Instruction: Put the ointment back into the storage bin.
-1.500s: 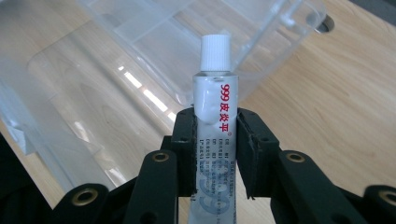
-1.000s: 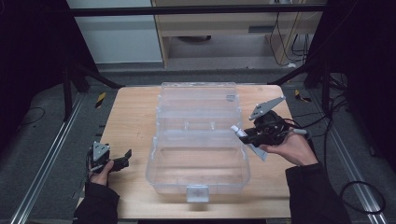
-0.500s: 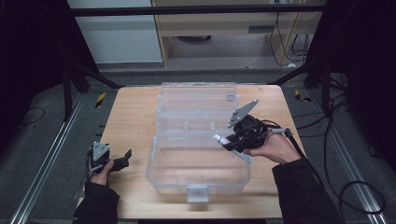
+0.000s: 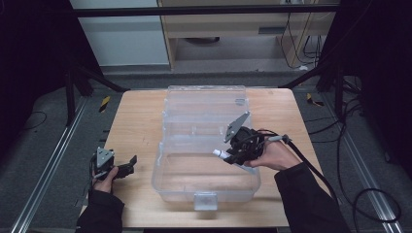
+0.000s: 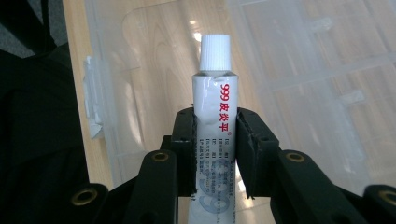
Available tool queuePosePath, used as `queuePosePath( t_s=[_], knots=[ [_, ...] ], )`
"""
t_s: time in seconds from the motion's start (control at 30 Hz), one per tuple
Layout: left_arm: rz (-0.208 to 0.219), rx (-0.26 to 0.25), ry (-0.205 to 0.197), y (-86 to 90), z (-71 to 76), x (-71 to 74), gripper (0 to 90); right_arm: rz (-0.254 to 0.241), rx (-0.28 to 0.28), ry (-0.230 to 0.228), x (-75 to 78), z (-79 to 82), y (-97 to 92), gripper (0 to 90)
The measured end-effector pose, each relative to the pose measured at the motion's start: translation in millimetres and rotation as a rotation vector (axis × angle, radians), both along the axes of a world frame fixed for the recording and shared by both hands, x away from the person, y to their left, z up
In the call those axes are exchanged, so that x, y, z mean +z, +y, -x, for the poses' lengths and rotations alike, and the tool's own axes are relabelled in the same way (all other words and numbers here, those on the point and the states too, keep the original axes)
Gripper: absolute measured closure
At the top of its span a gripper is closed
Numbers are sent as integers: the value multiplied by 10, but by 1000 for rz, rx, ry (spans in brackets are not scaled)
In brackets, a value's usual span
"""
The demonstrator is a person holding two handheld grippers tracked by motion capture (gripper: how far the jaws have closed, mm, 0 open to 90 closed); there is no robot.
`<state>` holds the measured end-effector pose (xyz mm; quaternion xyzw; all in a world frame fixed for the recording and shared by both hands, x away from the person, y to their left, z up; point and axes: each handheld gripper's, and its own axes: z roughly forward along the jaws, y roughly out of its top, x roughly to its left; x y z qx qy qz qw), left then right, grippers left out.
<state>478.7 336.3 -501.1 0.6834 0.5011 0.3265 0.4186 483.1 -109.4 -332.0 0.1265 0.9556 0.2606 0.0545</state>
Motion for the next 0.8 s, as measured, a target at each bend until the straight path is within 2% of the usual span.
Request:
queuePosePath(
  t_s=[0.37,0.8],
  knots=[
    [-1,-2,1,0,-1,0,15,55,87,20,-183,7,116,699],
    [-3,-2,1,-2,0,0,15,136,132,41,-454,10,173,698]
  ],
)
